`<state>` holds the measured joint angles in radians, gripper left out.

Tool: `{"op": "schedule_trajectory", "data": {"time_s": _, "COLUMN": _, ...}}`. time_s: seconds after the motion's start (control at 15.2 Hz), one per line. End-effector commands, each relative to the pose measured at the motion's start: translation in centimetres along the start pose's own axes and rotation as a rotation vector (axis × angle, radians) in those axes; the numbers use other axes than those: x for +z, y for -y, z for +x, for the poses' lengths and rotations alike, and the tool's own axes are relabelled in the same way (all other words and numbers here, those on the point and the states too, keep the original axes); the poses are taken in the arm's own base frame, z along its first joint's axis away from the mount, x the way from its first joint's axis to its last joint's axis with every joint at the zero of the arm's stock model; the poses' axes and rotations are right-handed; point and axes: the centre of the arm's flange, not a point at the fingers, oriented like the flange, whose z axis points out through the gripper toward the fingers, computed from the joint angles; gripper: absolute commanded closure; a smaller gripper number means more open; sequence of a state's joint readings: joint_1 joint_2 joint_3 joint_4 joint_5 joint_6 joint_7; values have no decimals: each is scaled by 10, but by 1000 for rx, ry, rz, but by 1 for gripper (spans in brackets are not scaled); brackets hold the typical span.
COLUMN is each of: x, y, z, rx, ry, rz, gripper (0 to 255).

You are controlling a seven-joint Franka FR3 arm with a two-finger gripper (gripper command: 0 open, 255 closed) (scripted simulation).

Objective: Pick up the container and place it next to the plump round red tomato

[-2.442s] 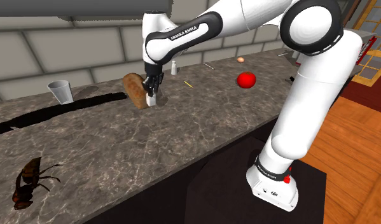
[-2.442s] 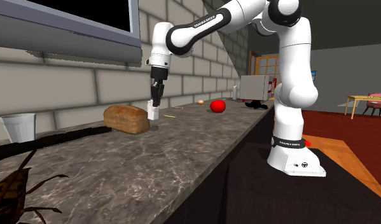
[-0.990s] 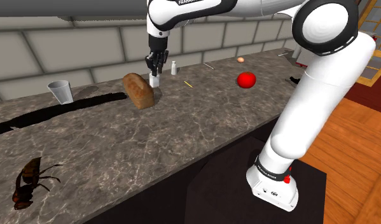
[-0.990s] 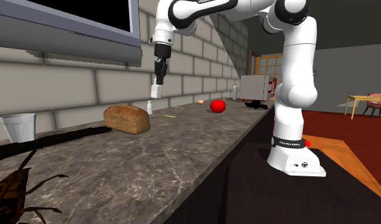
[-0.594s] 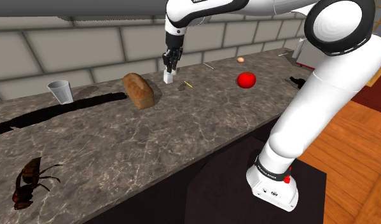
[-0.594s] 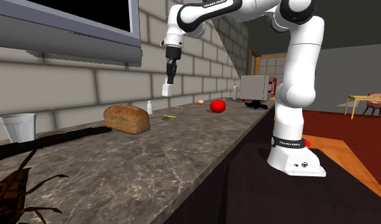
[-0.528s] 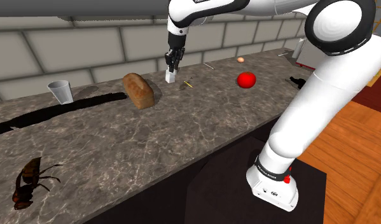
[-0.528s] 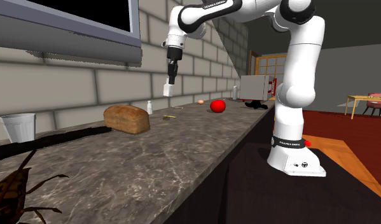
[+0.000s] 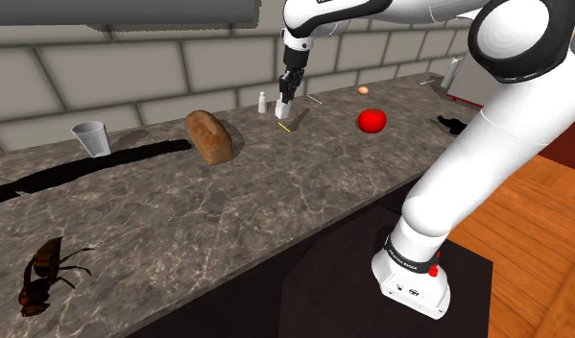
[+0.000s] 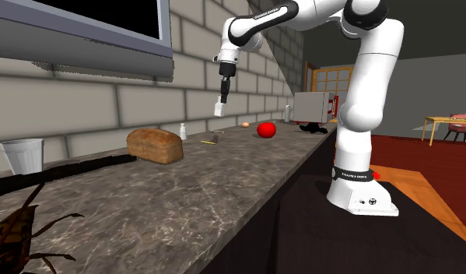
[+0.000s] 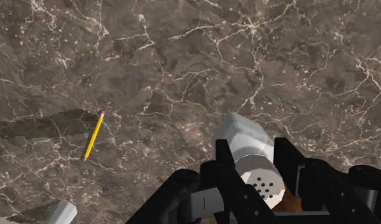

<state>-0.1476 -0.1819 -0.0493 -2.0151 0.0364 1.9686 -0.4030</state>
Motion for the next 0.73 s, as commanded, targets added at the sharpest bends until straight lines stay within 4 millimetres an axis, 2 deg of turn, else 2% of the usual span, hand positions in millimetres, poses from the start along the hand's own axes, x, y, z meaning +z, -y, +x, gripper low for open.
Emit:
{"op": "schedule_trajectory", "data": {"time_s": 0.0, "x": -3, "y": -25, "z": -14, "rx": -1, "ry": 0, "rz": 0, "gripper": 255}}
{"op": "schedule_trajectory", "data": {"time_s": 0.66, "x": -10, "y": -141, "z": -76, "rx": -1, "ry": 0, "rz": 0, "gripper": 255}}
